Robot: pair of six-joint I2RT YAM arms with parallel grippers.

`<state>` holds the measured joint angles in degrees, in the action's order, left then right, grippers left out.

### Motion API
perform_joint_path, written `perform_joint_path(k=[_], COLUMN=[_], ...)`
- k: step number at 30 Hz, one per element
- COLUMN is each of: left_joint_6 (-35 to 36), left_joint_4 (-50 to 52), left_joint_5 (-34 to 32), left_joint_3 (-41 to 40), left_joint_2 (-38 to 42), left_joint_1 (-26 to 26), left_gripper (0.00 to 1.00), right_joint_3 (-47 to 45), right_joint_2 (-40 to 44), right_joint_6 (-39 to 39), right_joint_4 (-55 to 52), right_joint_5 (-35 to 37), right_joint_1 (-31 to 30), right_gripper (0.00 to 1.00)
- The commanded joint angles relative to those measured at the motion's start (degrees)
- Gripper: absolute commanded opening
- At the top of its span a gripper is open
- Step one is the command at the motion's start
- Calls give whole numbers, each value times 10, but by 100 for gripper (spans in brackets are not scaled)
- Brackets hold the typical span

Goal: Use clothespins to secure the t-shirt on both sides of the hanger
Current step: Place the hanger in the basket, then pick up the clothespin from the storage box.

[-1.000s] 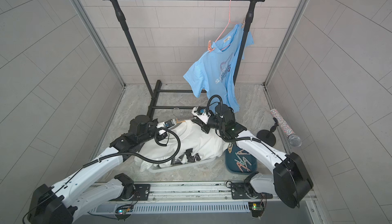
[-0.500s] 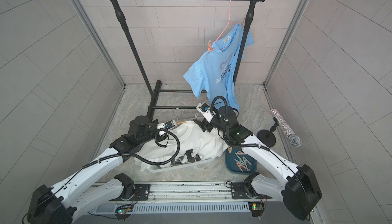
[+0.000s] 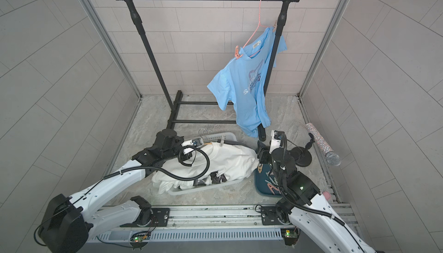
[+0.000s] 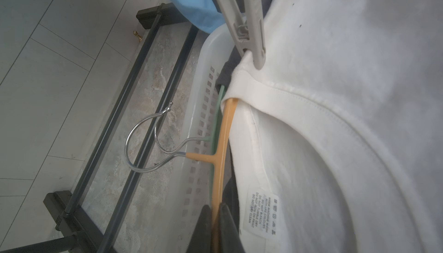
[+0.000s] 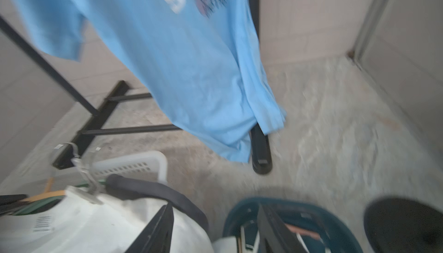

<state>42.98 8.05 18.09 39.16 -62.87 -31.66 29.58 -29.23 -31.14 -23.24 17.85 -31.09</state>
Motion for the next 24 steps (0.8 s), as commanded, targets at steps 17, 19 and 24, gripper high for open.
perform_joint_path(k=[17,19,24], left_joint_6=[-261,-290,-343], left_joint_4=[-165,-168,-155], left_joint_5=[-66,-84,-104], left_joint_3=[-32,-29,-6], left_joint_2=[101,97,80], left_joint_1=[-5,-5,-4], left_gripper=[71,73,75], right_joint_3=[-87,-91,-99], right_joint_2=[-171,-186,-229], right_joint_6=[-192,-199,-204], right_joint_4=[11,27,68], right_joint_5=[-100,-112,-137], right_joint_1=[114,116,118], right_gripper=[35,33,29])
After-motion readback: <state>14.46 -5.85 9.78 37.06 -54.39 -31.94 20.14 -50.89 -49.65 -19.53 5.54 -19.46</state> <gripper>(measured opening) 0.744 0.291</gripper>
